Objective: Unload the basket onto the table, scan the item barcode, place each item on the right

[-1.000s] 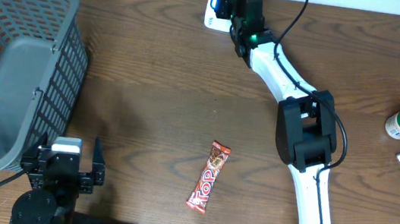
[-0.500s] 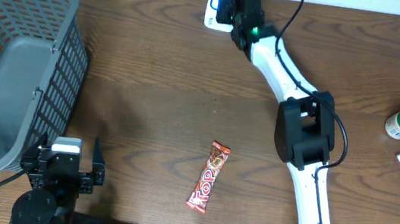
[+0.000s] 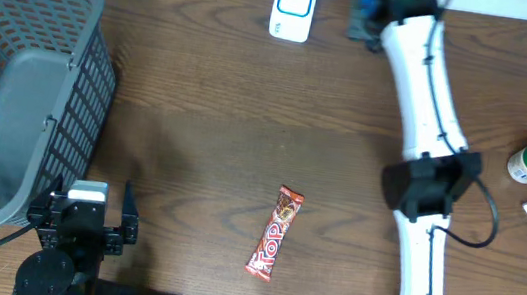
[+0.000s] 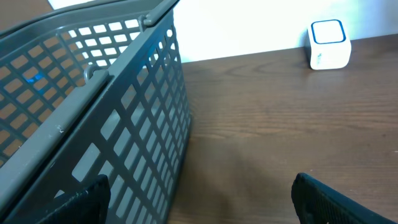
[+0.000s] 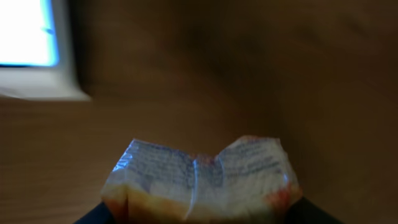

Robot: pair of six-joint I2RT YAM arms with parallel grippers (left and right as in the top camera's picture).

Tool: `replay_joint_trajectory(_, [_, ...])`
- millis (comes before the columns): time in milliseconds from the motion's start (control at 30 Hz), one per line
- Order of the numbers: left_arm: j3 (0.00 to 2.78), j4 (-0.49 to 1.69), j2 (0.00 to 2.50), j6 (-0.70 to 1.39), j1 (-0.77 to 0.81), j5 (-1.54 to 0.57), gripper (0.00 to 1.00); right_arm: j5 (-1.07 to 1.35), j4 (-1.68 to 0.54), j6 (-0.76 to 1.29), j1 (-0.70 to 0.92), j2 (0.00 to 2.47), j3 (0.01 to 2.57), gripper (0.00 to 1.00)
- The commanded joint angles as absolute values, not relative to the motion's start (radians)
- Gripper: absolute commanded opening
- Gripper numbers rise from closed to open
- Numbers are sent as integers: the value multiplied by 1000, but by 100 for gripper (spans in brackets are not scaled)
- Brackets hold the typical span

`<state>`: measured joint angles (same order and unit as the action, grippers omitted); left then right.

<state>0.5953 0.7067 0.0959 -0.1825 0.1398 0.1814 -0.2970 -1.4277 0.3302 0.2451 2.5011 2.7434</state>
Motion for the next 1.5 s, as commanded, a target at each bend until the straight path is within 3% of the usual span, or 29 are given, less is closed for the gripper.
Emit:
replay_joint_trajectory(0, [594, 704, 91, -174, 136, 175, 92, -354, -1491, 415, 120, 2500, 2653, 49])
replay_joint_trajectory(333, [594, 704, 91, -174, 136, 175, 92, -297, -1347, 426, -202, 2500, 2178, 49])
replay_joint_trajectory(533, [594, 704, 91, -174, 136, 175, 92, -282, -1334, 425, -330, 2495, 2105, 66])
replay_joint_trajectory(667, [594, 704, 91, -174, 136, 175, 92, -76, -1400, 392, -380, 2462, 2259, 77])
replay_joint_trajectory(733, [594, 704, 91, -174, 136, 175, 92, 13, -1428, 354, -387, 2443, 2358, 94])
replay_joint_trajectory(800, [594, 704, 91, -174, 136, 175, 92, 81, -1462, 342, -384, 2416, 2509, 99])
replay_joint_trajectory(1067, [594, 704, 91, -174, 136, 175, 92, 397, -1565, 288, -264, 2282, 2858, 99])
replay_joint_trajectory(1200, [594, 704, 91, -174, 136, 175, 92, 399, -1699, 279, -99, 2252, 2856, 99])
replay_joint_trajectory(1467, [594, 704, 91, -174, 136, 175, 92, 354, -1699, 323, 303, 2244, 2652, 99])
